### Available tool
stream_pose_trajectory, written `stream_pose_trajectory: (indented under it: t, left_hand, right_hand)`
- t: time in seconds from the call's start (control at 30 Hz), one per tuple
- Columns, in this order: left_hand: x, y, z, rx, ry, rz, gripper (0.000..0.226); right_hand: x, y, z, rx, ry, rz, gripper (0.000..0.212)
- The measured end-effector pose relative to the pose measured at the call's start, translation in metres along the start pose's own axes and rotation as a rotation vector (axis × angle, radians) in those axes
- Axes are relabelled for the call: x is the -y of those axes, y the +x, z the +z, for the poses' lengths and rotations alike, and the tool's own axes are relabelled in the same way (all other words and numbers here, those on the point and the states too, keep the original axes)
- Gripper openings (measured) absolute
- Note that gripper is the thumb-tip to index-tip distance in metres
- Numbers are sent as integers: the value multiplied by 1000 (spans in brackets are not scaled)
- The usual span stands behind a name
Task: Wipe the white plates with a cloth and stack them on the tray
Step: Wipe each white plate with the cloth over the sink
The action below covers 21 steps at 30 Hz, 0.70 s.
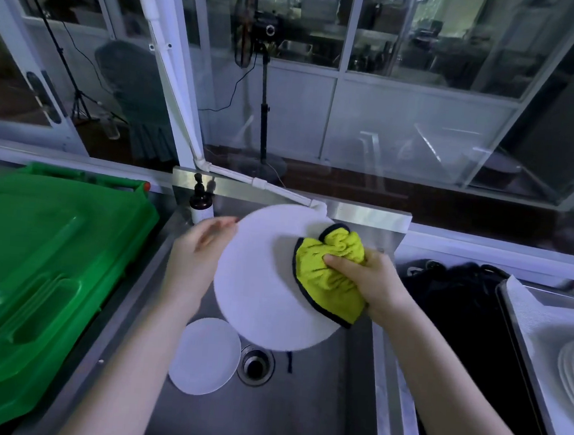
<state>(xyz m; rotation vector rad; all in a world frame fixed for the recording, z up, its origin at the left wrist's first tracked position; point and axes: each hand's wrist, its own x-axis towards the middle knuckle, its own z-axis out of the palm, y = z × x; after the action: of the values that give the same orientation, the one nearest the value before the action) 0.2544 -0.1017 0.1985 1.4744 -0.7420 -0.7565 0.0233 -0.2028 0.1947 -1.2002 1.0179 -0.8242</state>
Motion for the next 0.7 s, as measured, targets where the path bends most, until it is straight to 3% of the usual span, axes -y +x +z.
stream_pose_trajectory:
  t: [0.13, 0.23, 0.33, 0.43, 0.5, 0.57, 0.63, 0.7]
  left_hand:
    - [25, -27, 28, -205, -62, 13, 6]
    - [26, -22, 32, -254, -57, 54, 9]
    - [18, -7, 12, -62, 61, 124, 10]
    - [-4, 9, 0, 215, 303, 202, 6]
    - [-17, 17, 1, 363, 523, 290, 14]
    - [-27, 19, 6, 489, 651, 351, 22]
    - [-31, 17, 7, 494, 577, 351, 12]
    - [-26, 12, 4, 282, 380, 331, 16]
  right_hand:
    - [-37, -19, 24, -163, 471, 168, 21]
    - [-46, -28, 31, -106, 524, 205, 35]
    - [-28, -21, 14, -50, 287, 106, 38]
    - [6, -9, -2, 66, -124, -29, 22]
    - [23, -3, -1, 179, -419, -92, 18]
    - [29, 0, 5, 239, -566, -120, 17]
    - [28, 0, 7, 238, -580, -151, 15]
    - [20, -2, 6, 189, -476, -151, 14]
